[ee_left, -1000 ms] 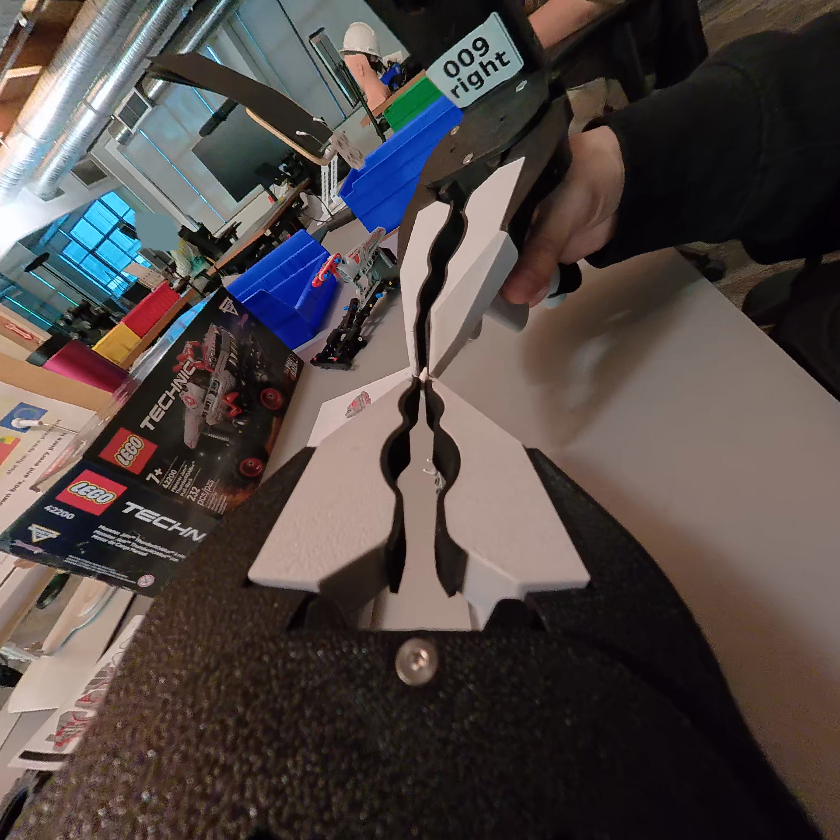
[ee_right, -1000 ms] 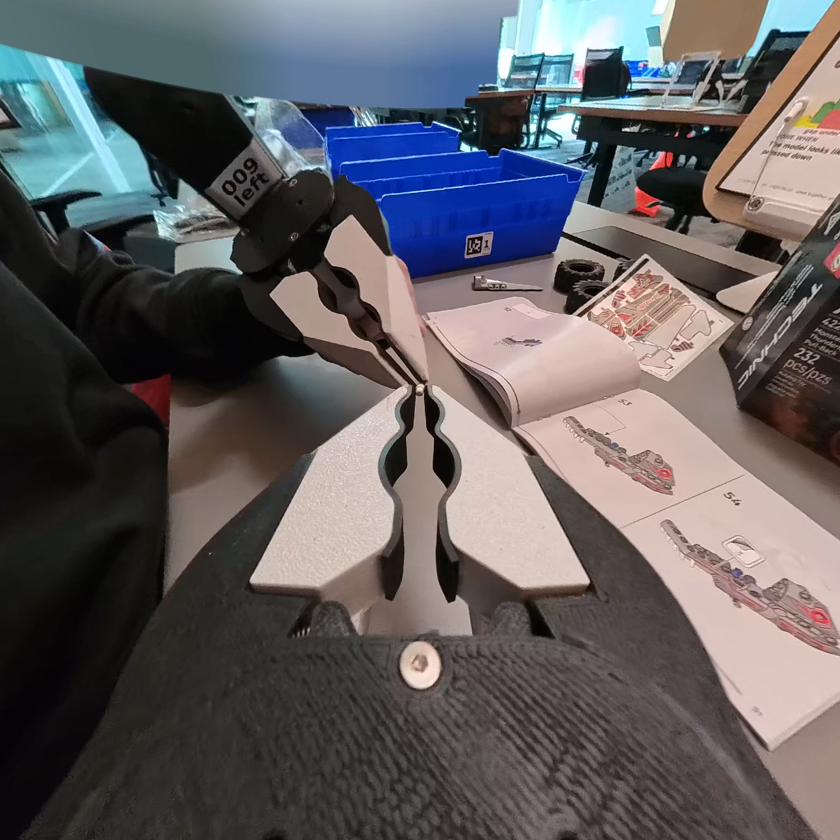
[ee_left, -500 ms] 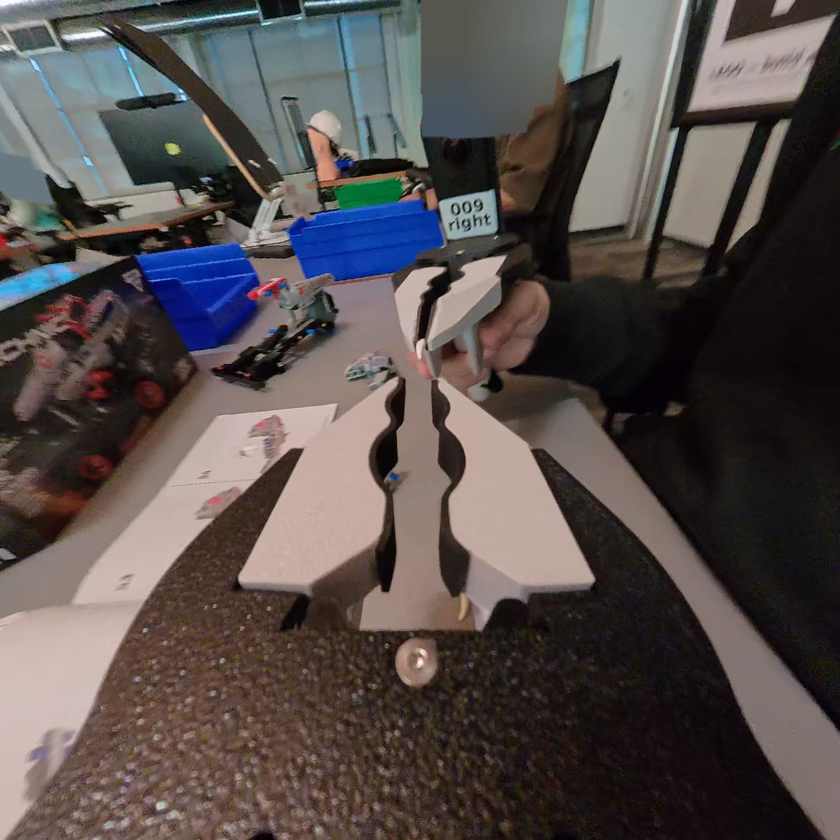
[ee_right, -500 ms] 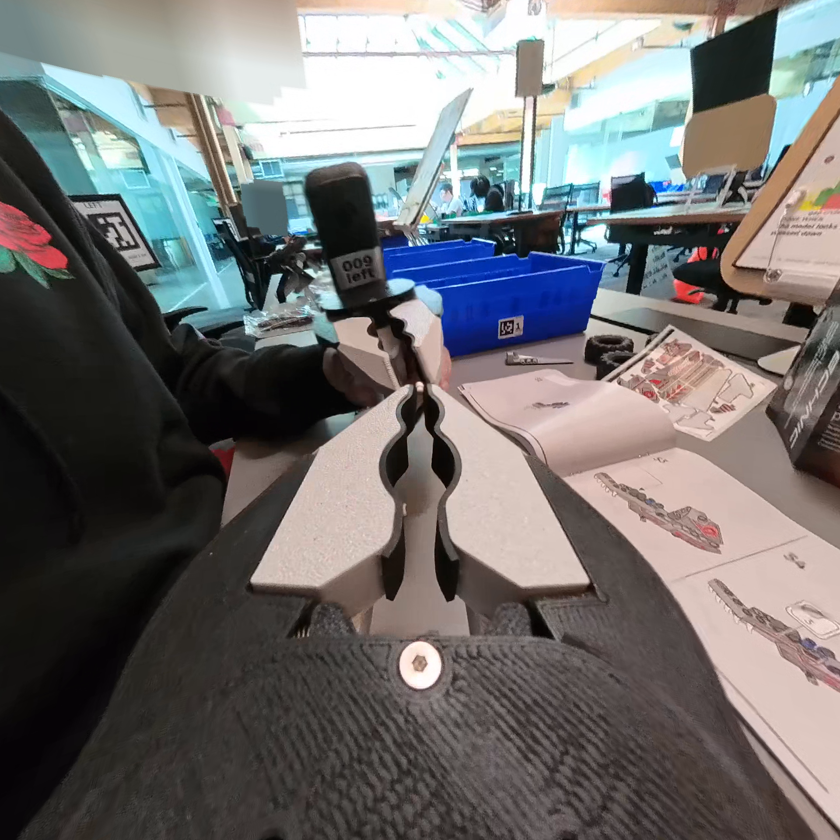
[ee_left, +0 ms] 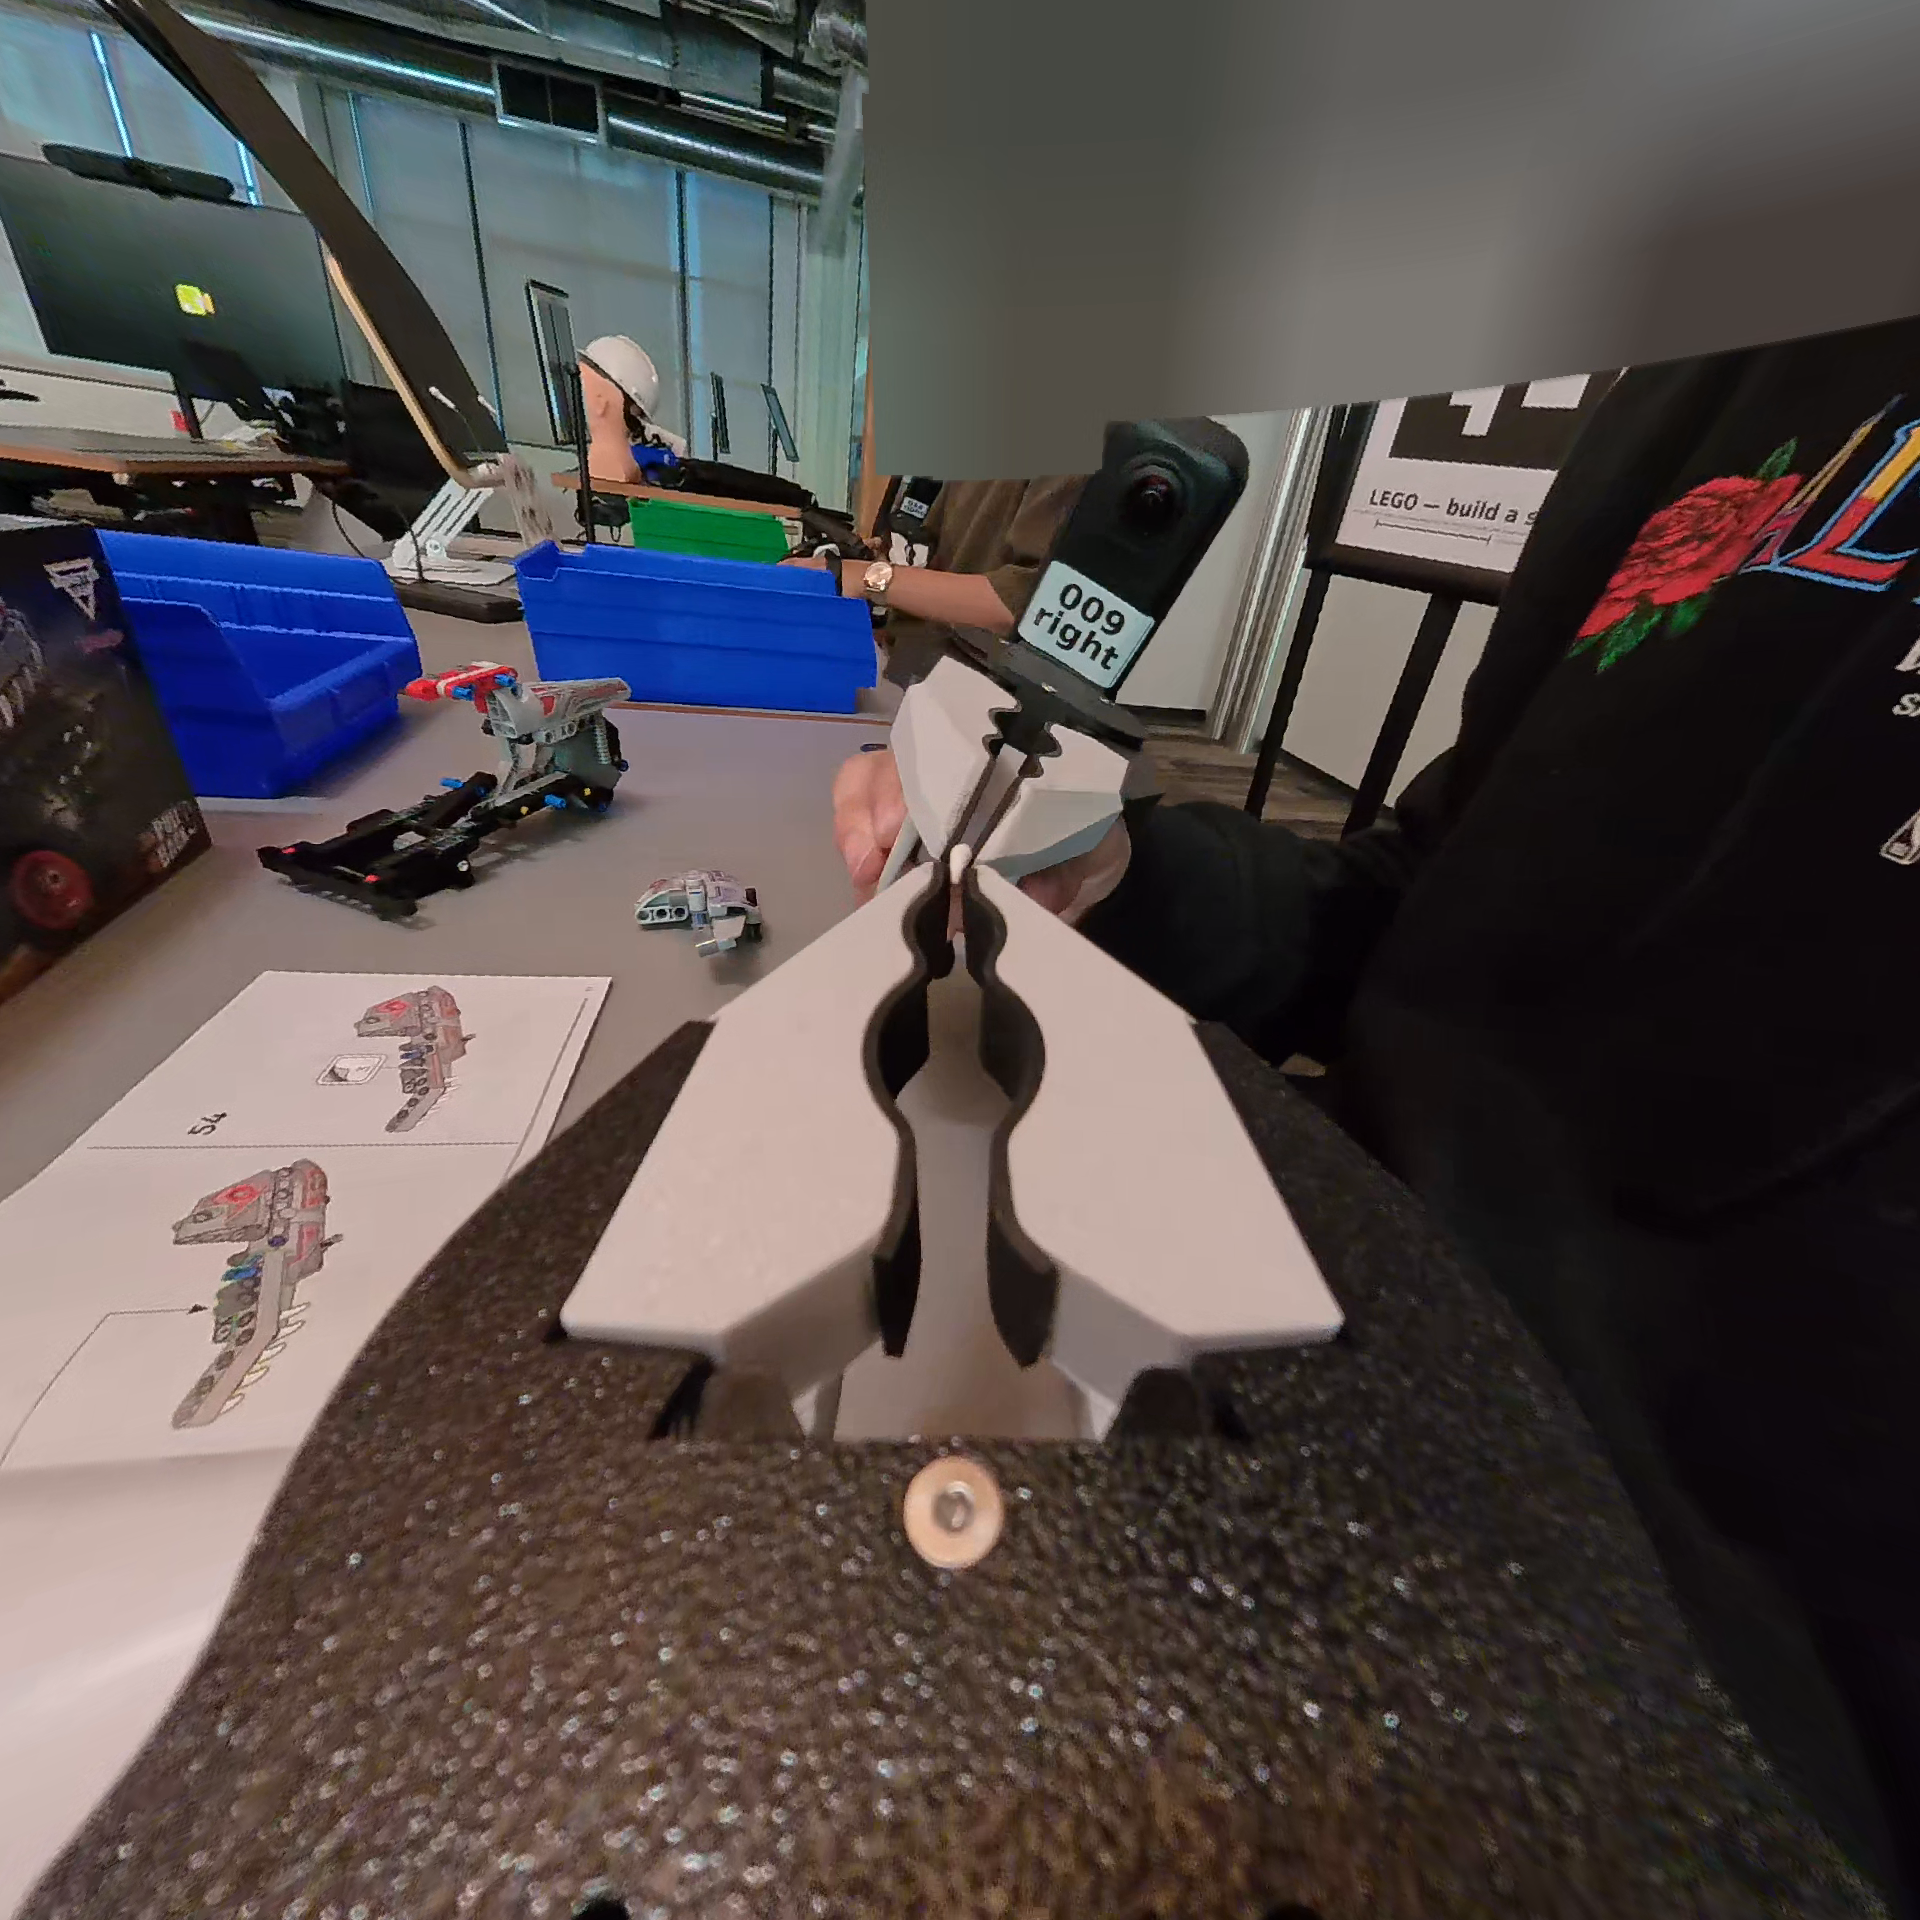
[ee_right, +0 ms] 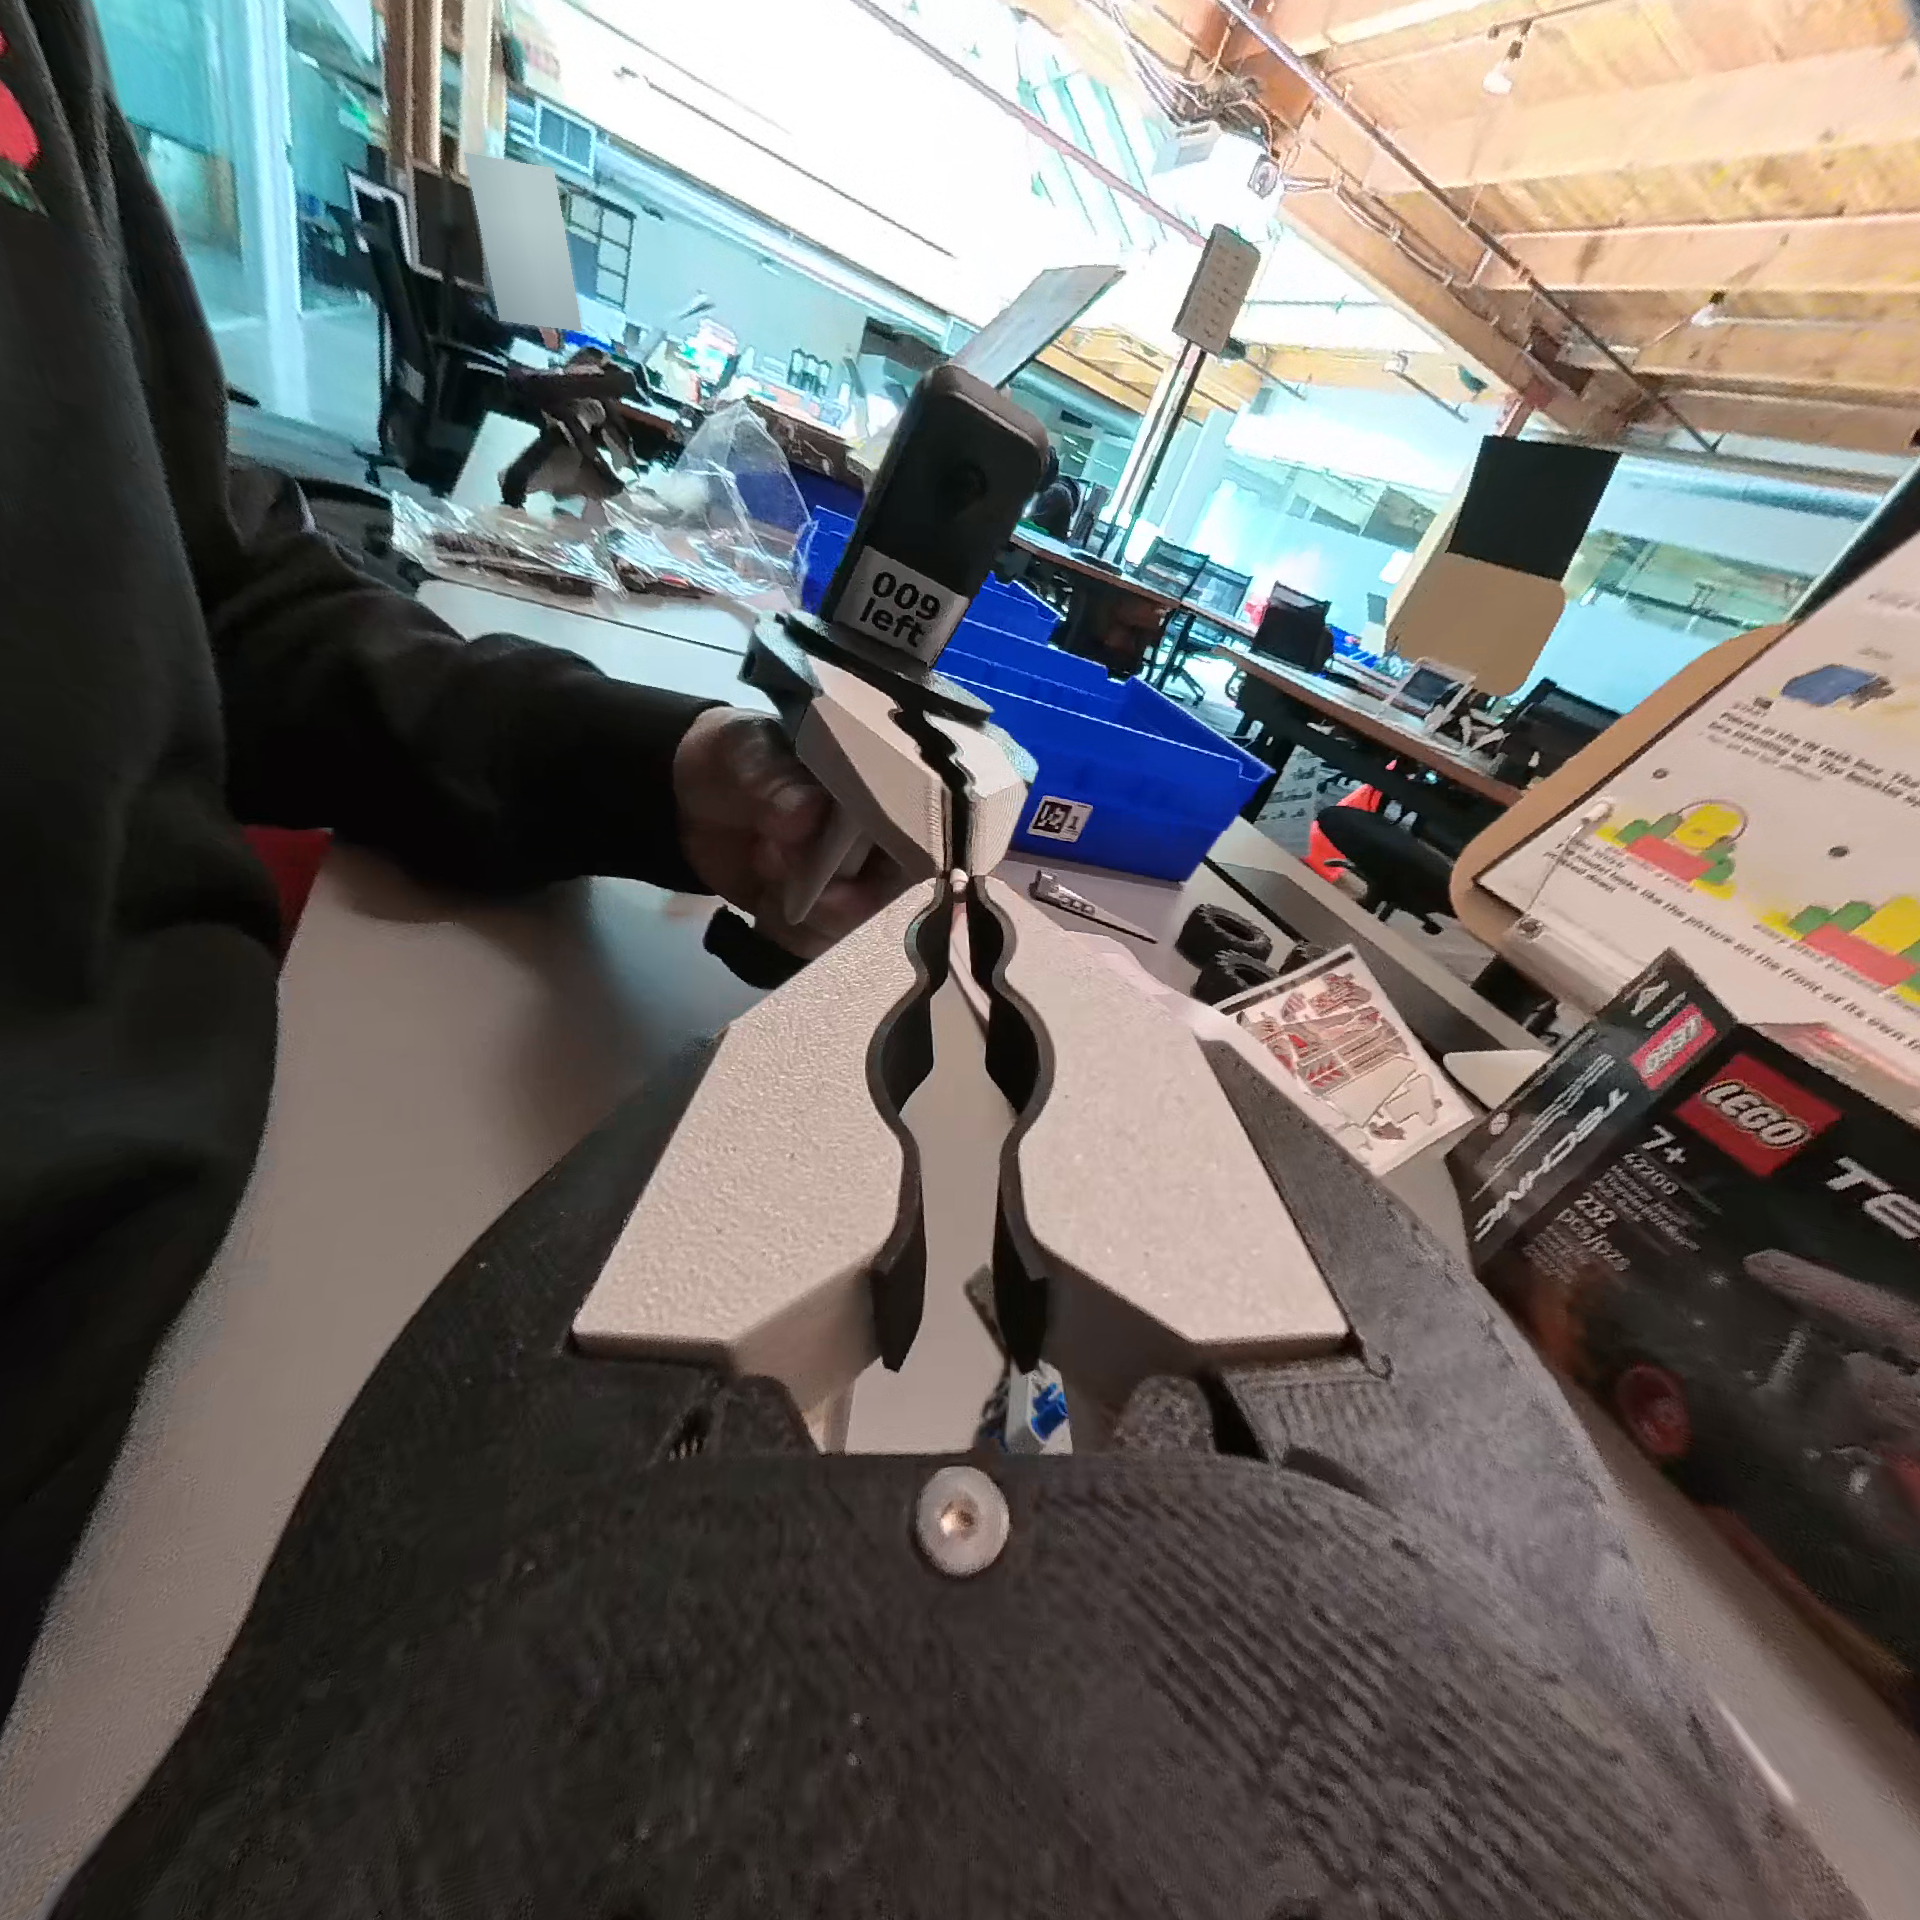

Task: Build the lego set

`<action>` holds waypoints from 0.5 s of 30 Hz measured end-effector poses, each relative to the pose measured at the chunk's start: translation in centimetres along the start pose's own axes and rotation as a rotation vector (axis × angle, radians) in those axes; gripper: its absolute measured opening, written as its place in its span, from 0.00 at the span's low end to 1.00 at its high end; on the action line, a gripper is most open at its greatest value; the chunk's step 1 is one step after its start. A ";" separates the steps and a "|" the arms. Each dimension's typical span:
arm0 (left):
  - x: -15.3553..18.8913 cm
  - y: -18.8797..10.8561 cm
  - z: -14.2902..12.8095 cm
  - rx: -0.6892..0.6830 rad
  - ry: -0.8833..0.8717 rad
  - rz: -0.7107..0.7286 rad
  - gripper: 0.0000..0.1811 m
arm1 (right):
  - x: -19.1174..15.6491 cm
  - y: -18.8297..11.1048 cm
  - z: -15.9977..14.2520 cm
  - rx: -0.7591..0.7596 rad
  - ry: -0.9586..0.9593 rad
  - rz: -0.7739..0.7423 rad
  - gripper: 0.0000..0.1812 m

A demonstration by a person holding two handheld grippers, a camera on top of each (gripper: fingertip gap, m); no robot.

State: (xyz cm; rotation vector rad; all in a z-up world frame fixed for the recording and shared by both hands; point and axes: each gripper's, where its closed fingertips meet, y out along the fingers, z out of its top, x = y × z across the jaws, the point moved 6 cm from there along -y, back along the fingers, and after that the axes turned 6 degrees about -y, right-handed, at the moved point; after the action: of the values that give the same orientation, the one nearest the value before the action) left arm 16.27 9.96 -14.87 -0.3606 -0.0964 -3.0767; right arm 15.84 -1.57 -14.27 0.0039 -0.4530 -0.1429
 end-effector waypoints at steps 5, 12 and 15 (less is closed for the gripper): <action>-0.1 -0.1 -0.2 -0.008 -0.030 -0.016 0.01 | -0.2 0.1 -0.2 -0.025 -0.055 -0.015 0.01; -0.6 -0.1 -0.4 -0.035 -0.112 -0.013 0.00 | -0.3 0.1 -0.6 -0.084 -0.119 -0.034 0.00; -1.1 -0.1 -0.7 -0.067 -0.102 0.036 0.00 | -0.2 0.3 -1.1 -0.131 -0.106 -0.052 0.00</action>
State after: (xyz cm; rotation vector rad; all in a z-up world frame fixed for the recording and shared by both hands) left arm 17.17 10.09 -15.82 -0.5167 0.0098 -3.0304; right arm 16.21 -1.28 -15.37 -0.1208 -0.5485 -0.2241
